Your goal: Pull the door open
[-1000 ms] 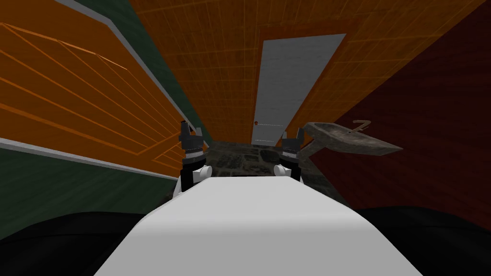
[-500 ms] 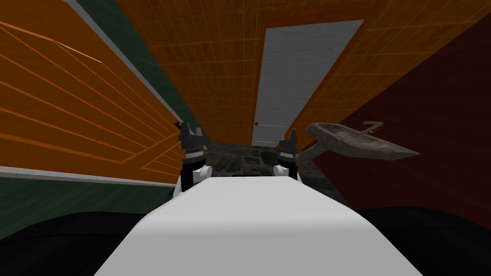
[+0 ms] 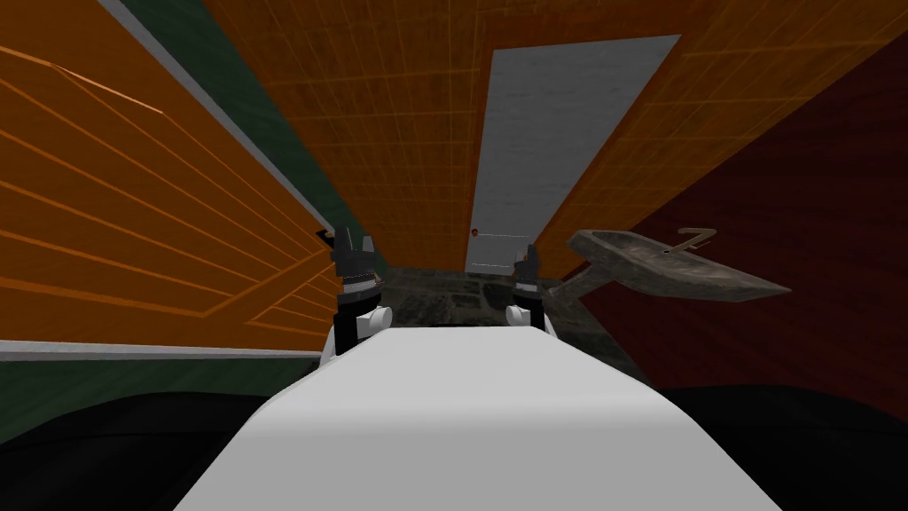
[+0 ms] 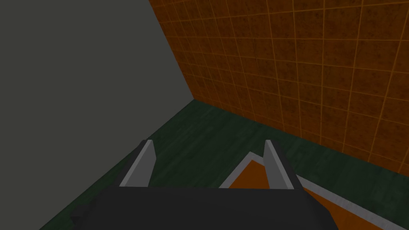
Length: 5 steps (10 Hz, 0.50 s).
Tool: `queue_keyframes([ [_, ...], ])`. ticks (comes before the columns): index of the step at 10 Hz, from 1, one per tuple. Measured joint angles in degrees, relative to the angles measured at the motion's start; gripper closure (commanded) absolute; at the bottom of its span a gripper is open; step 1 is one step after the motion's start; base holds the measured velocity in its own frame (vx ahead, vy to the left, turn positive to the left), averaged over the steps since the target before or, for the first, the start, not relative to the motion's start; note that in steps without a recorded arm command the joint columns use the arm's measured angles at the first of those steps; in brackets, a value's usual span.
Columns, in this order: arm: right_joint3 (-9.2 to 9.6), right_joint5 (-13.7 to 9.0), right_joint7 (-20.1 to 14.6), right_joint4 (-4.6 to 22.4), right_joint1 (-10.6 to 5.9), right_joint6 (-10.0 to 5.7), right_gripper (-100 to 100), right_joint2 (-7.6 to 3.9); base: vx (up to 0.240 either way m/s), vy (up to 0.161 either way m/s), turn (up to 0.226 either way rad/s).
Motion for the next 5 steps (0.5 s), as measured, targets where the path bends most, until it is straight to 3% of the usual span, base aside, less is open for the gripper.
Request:
queue_keyframes([
  [5,-1.07,2.5,4.8,5.7,-1.57,-1.44,-100,-1.05,0.093,0.015,-0.023],
])
